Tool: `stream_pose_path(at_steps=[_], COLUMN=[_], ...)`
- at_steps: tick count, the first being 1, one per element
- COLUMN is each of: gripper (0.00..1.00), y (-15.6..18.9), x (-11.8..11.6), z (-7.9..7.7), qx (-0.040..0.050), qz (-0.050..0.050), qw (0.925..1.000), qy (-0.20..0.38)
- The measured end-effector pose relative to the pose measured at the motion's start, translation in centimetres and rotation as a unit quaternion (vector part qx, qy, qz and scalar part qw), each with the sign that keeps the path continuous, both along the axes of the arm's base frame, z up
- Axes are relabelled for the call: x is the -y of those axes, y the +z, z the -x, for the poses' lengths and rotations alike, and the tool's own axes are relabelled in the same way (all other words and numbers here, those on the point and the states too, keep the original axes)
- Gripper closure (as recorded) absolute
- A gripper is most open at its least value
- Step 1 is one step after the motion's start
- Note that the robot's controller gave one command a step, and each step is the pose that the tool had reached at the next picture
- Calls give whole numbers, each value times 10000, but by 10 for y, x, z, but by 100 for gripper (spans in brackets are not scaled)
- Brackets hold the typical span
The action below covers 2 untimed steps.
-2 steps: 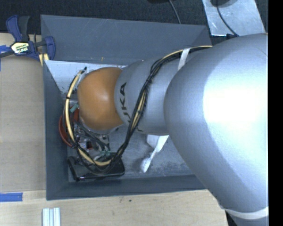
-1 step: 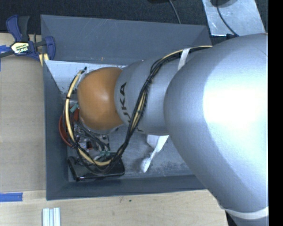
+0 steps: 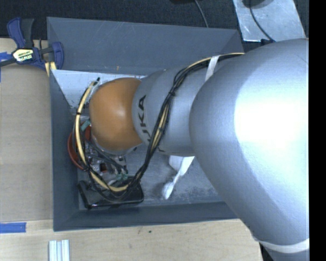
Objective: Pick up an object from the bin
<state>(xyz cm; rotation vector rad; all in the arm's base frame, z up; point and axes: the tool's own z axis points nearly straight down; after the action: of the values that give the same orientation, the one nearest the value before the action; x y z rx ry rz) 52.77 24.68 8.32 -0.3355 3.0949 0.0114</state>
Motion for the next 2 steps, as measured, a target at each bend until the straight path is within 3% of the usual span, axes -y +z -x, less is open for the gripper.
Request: stream_pose_path(at_steps=[1,2], gripper=[100,100], y=[0,0], x=[3,10], z=[-1,-25], qx=[18,76], qz=[-11,5], qw=[9997,9943], qy=[254,1065])
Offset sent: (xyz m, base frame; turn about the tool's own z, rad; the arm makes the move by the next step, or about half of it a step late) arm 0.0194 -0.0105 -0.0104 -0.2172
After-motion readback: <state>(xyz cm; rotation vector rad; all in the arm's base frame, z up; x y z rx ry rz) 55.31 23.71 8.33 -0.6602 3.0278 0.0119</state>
